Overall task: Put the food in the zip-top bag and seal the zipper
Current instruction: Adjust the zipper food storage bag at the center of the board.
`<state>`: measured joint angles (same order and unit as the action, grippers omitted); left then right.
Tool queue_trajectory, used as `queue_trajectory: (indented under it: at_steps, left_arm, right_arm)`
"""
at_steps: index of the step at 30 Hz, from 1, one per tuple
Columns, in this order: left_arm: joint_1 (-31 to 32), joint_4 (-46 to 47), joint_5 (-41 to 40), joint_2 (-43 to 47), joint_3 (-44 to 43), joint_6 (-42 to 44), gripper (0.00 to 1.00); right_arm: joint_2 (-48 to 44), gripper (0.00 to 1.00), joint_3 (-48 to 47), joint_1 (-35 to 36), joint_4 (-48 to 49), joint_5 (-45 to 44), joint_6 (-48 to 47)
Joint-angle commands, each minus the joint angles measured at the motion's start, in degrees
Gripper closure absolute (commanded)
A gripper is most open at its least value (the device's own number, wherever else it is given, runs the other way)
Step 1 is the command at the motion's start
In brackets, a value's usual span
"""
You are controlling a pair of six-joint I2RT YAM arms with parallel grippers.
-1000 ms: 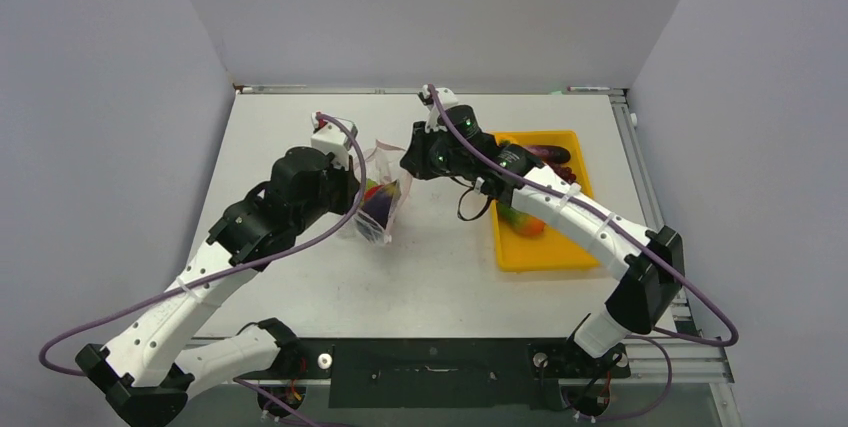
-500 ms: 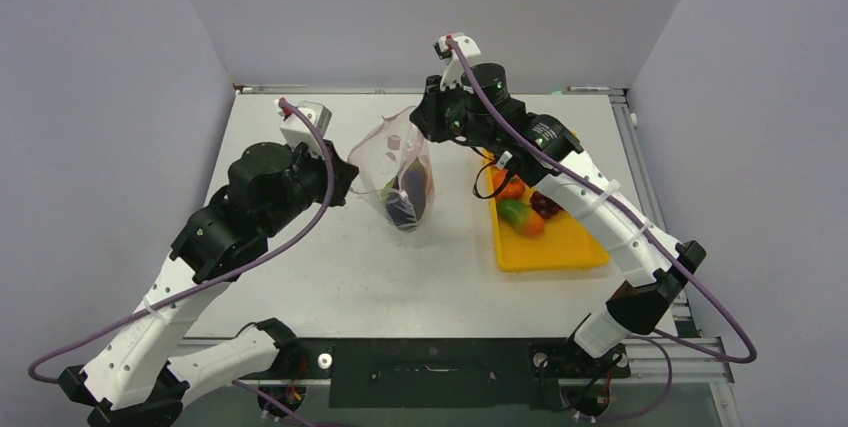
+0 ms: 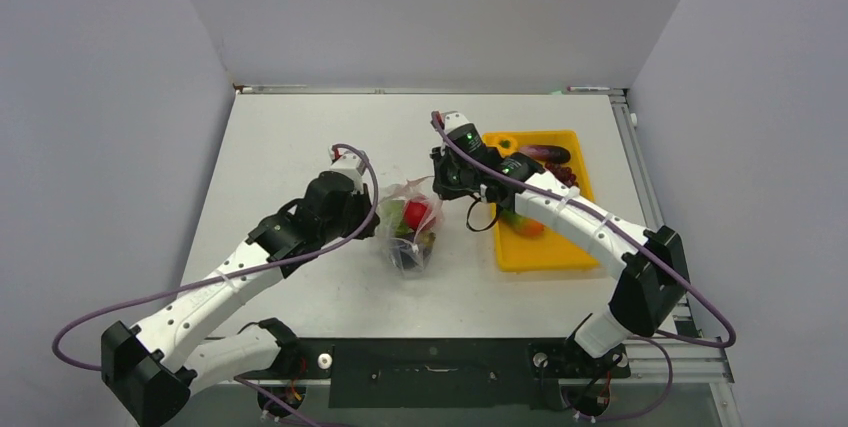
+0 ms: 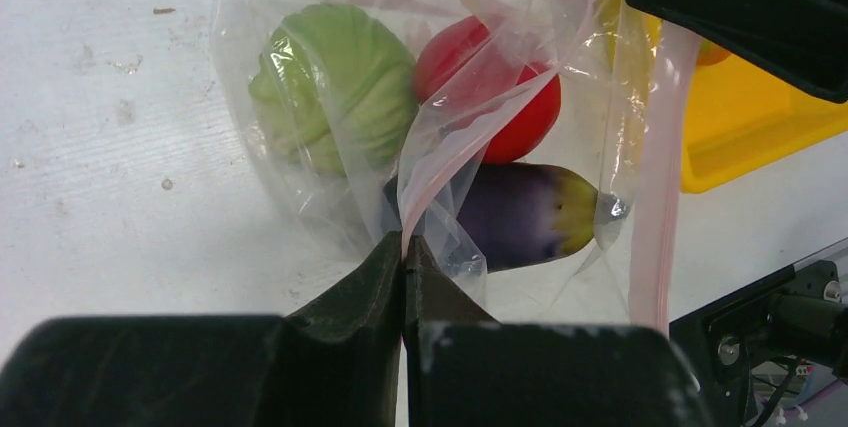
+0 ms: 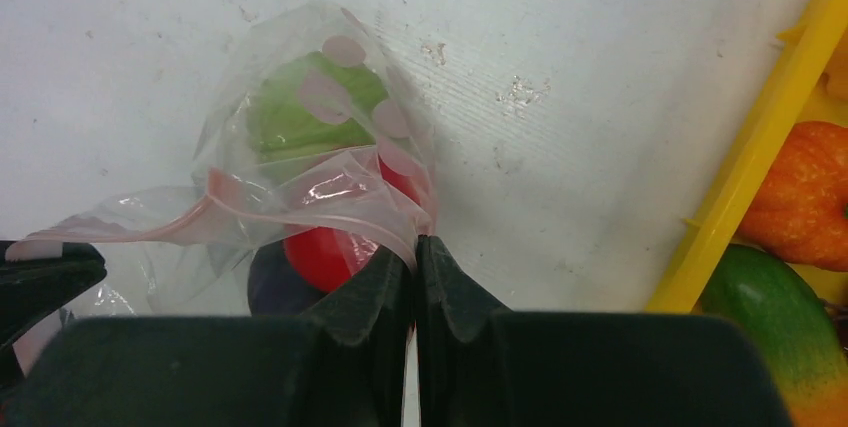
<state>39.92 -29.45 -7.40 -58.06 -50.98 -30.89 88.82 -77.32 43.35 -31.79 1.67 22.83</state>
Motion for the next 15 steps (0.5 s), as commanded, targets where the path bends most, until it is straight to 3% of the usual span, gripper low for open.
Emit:
queue_trajectory:
  at_steps: [1, 9, 15]
  left_arm:
    - [-0.13, 5.1, 0.12, 1.88, -5.08, -0.52, 1.0]
    - [-0.16, 0.25, -3.07, 5.53, -16.34, 3.67, 1.0]
    - [-0.15, 0.54, -4.86, 7.04, -14.12, 3.13, 1.0]
  right_arm:
    - [-3.36, 0.95, -5.33, -0.37, 3.95, -1.5, 0.26]
    - [-4.99, 0.95, -17.36, 0.97, 1.07, -4.94, -0.87]
    - [-4.43, 0.95, -17.37, 1.3, 1.75, -4.89, -0.57]
